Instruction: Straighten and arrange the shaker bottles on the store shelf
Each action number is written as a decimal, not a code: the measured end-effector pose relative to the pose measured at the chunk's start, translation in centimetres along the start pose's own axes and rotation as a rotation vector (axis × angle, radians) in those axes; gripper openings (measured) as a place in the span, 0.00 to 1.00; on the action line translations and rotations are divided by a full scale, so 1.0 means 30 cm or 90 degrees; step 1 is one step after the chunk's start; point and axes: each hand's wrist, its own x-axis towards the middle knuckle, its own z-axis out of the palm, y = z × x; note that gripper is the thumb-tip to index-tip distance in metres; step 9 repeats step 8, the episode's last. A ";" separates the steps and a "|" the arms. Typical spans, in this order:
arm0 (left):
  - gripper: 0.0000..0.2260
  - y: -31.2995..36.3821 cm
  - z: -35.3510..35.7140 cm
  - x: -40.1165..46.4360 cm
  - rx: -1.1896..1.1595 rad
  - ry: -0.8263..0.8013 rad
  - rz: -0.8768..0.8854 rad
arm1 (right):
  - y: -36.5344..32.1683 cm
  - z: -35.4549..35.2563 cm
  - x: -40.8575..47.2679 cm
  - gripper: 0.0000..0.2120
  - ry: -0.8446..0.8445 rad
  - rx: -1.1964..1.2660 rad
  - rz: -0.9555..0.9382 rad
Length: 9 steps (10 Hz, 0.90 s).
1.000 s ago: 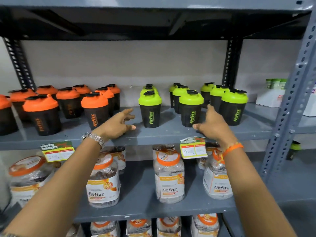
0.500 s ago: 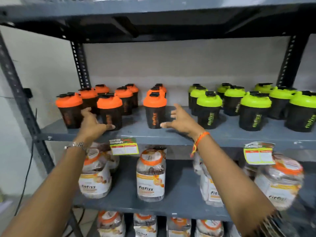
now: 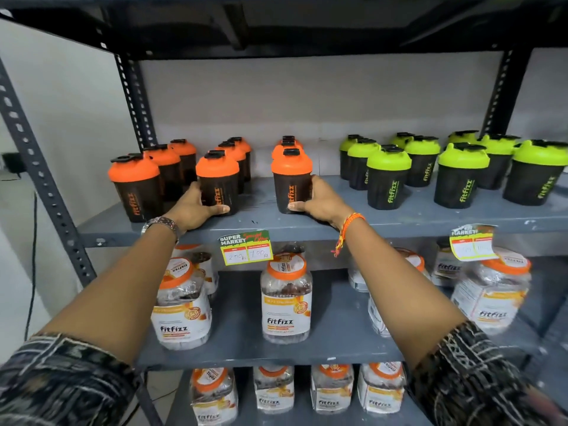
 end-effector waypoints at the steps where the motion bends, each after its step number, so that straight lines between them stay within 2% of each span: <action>1: 0.36 -0.010 0.005 -0.009 -0.001 0.017 0.002 | 0.014 0.003 0.000 0.33 0.012 0.003 0.003; 6: 0.36 -0.021 0.006 -0.011 0.028 0.016 0.006 | 0.018 0.004 0.007 0.34 -0.018 0.010 0.006; 9: 0.40 0.000 0.003 -0.030 -0.007 -0.005 0.000 | -0.020 -0.017 -0.040 0.40 0.001 0.047 0.006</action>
